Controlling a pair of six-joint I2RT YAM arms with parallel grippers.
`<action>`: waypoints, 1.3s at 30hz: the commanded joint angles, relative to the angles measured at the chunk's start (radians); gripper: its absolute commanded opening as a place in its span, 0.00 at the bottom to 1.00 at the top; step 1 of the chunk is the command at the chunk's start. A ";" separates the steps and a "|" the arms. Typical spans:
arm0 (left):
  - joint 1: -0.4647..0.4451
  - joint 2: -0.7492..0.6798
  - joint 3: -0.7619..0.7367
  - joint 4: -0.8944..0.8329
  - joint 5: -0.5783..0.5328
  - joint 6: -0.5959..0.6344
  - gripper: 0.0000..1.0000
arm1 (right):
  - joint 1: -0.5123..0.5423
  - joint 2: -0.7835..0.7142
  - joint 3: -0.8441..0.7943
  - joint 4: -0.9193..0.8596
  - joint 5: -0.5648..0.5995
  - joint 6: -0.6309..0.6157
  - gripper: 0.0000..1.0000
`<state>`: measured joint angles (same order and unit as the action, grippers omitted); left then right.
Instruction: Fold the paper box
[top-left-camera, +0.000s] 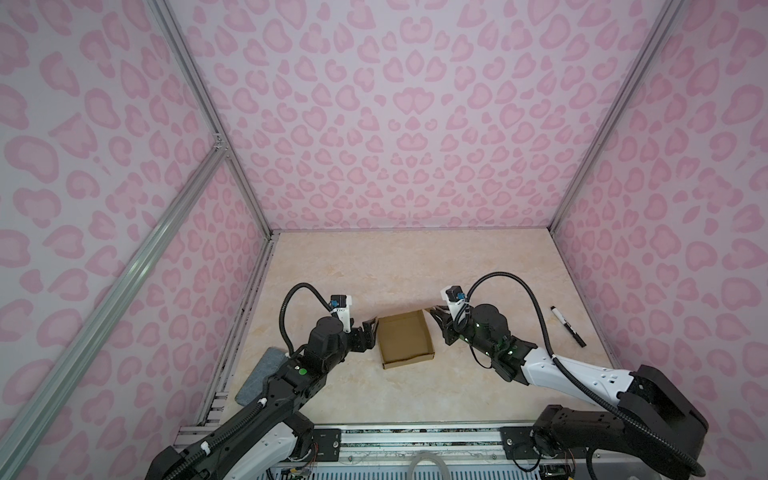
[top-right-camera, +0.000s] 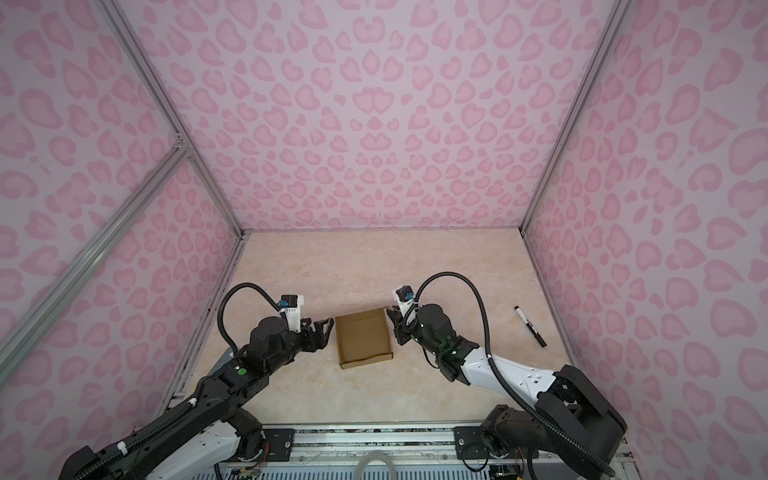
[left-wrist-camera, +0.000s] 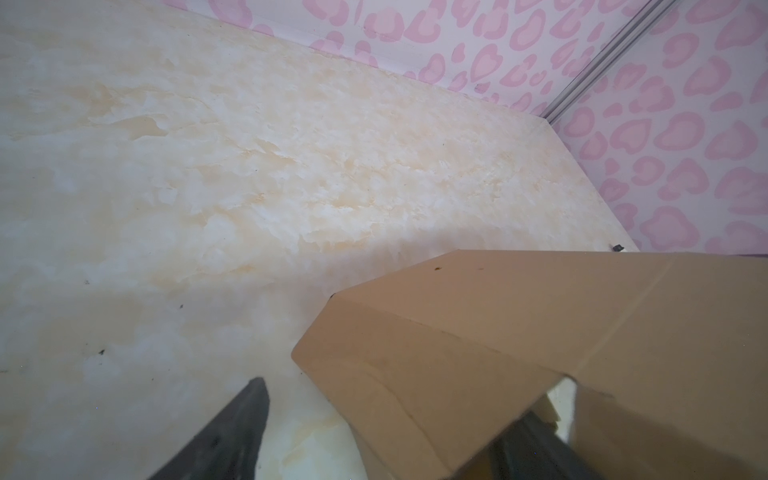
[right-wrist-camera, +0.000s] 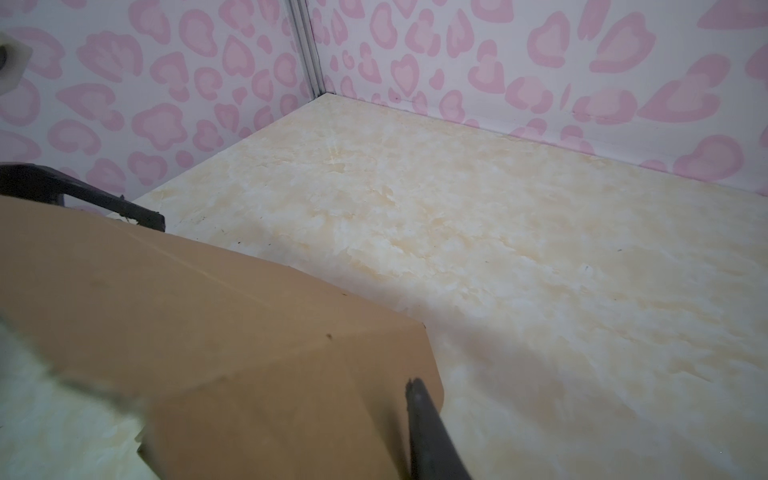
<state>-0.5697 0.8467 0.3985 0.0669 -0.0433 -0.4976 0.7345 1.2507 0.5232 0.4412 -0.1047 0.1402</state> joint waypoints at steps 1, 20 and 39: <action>0.001 -0.006 0.002 0.011 0.034 -0.036 0.81 | 0.018 0.000 0.029 -0.053 0.018 0.021 0.22; 0.001 -0.051 0.000 -0.045 0.019 -0.030 0.75 | 0.103 0.010 0.112 -0.232 0.103 0.016 0.18; 0.001 -0.177 0.006 -0.230 -0.052 -0.009 0.78 | 0.115 -0.002 0.190 -0.393 0.186 0.022 0.04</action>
<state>-0.5697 0.6827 0.4114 -0.1211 -0.0704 -0.5190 0.8421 1.2461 0.6945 0.0986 0.0433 0.1646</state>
